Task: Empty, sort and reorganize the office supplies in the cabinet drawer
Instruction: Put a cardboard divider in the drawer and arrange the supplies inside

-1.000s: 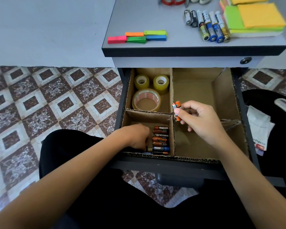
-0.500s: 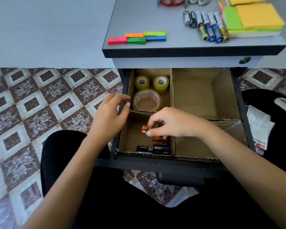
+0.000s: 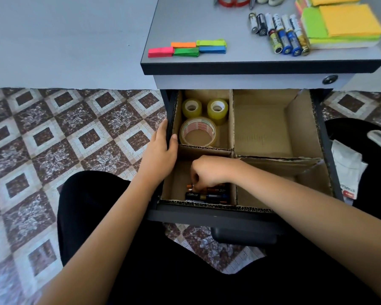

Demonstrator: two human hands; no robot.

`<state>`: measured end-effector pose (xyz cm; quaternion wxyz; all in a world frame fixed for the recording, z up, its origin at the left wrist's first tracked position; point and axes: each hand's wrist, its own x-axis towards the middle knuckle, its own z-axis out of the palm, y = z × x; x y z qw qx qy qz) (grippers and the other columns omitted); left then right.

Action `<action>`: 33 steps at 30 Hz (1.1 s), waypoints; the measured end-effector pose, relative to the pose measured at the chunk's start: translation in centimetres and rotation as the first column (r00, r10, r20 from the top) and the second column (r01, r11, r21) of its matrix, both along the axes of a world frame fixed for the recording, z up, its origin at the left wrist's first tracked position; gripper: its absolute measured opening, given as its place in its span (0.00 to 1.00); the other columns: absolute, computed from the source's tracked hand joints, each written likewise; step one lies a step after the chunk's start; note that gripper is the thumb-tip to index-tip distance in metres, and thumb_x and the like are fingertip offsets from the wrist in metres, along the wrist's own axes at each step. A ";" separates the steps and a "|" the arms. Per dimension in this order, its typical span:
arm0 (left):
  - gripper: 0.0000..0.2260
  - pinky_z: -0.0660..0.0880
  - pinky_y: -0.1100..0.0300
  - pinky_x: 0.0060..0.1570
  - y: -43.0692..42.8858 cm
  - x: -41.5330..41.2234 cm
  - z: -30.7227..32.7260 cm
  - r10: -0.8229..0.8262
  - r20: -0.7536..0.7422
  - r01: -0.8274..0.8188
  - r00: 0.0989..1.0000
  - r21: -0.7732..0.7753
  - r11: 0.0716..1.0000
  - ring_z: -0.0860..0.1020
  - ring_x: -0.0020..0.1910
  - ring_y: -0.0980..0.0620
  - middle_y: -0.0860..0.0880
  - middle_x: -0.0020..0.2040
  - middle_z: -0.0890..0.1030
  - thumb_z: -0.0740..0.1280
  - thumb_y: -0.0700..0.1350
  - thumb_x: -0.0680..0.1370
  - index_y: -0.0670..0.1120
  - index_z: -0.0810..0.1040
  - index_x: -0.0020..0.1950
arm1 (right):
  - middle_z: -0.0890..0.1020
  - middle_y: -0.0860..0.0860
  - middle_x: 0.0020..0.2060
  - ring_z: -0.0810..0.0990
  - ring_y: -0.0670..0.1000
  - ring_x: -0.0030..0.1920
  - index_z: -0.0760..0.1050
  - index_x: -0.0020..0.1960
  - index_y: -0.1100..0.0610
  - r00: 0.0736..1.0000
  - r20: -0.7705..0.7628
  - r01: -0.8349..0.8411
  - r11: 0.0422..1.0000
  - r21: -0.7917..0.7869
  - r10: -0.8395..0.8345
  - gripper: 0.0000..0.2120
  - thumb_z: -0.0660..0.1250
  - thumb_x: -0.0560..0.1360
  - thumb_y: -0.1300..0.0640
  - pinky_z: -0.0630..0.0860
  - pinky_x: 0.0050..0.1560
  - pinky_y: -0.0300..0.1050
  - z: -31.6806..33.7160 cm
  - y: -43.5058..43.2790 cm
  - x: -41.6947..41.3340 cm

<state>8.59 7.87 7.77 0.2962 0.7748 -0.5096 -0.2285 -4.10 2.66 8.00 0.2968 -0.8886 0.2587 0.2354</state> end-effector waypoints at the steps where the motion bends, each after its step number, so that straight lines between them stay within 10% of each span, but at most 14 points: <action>1: 0.23 0.56 0.63 0.65 0.0 0.0 0.0 0.003 -0.001 -0.003 1.000 -0.005 1.000 0.60 0.73 0.49 0.46 0.75 0.61 0.55 0.47 0.82 0.45 0.54 0.77 | 0.74 0.51 0.27 0.71 0.51 0.30 0.81 0.45 0.63 1.000 -0.017 -0.011 1.000 -0.007 0.011 0.14 0.69 0.74 0.51 0.67 0.30 0.41 -0.2 0.0 0.1; 20: 0.23 0.58 0.60 0.67 0.1 0.0 0.2 0.014 -0.040 -0.014 0.999 0.000 1.000 0.60 0.74 0.50 0.47 0.75 0.60 0.55 0.48 0.82 0.48 0.54 0.77 | 0.83 0.63 0.45 0.71 0.52 0.35 0.81 0.47 0.67 0.998 -0.005 0.057 0.998 -0.006 -0.057 0.09 0.67 0.73 0.62 0.68 0.35 0.44 -2.1 -1.0 0.2; 33: 0.23 0.59 0.62 0.65 0.1 -0.1 0.3 0.025 -0.031 -0.025 0.999 0.002 1.000 0.61 0.73 0.49 0.46 0.74 0.62 0.56 0.47 0.82 0.47 0.56 0.76 | 0.81 0.48 0.42 0.79 0.48 0.36 0.78 0.52 0.54 0.972 0.206 0.093 0.990 0.110 -0.114 0.09 0.70 0.73 0.54 0.72 0.35 0.32 2.3 0.2 -2.0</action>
